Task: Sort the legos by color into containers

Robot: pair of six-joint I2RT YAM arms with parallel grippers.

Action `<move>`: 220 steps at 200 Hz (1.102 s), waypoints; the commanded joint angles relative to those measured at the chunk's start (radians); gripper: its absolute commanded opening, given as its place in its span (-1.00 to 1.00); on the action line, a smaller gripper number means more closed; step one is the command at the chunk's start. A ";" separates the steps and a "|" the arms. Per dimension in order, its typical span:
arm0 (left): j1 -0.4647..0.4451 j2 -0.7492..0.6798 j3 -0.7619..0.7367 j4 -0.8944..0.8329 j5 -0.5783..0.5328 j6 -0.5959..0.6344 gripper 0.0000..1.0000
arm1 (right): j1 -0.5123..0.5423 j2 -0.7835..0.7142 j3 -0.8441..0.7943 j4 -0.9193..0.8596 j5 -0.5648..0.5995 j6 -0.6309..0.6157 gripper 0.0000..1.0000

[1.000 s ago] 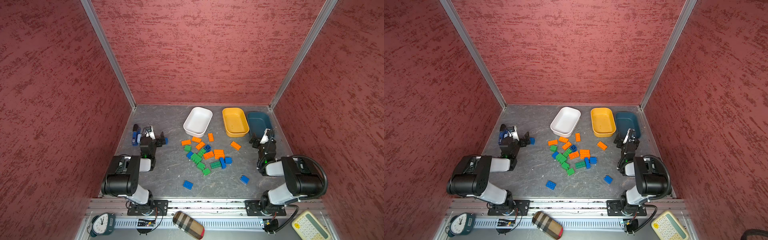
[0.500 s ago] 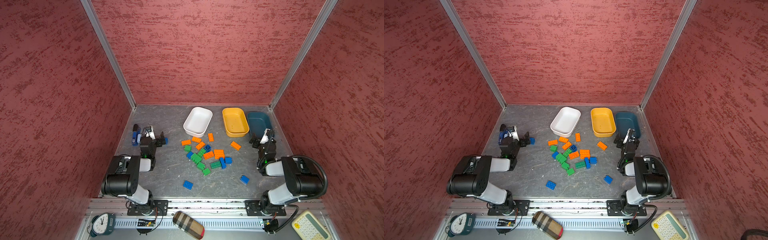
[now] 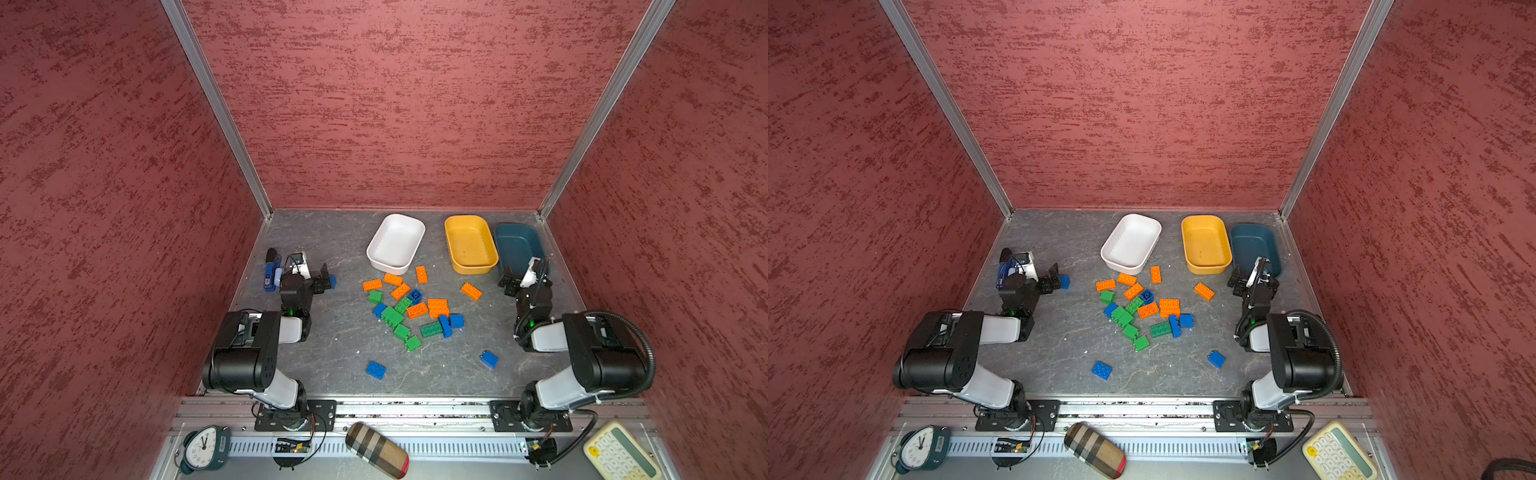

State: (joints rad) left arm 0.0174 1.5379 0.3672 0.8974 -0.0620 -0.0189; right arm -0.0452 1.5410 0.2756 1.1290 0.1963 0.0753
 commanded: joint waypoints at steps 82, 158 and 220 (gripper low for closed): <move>-0.102 -0.399 0.181 -0.482 -0.293 -0.160 0.99 | 0.014 -0.425 0.216 -0.688 0.031 0.196 0.98; -0.315 -0.218 0.652 -1.331 -0.332 -0.562 0.99 | 0.130 -0.423 0.416 -1.183 -0.448 0.556 0.98; -0.064 -0.023 0.721 -1.504 0.146 -0.370 0.99 | 0.245 -0.316 0.475 -1.123 -0.282 0.552 0.98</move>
State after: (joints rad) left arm -0.1165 1.4326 1.0409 -0.4660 -0.1558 -0.4946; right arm 0.2008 1.1973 0.6842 0.0013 -0.1566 0.6075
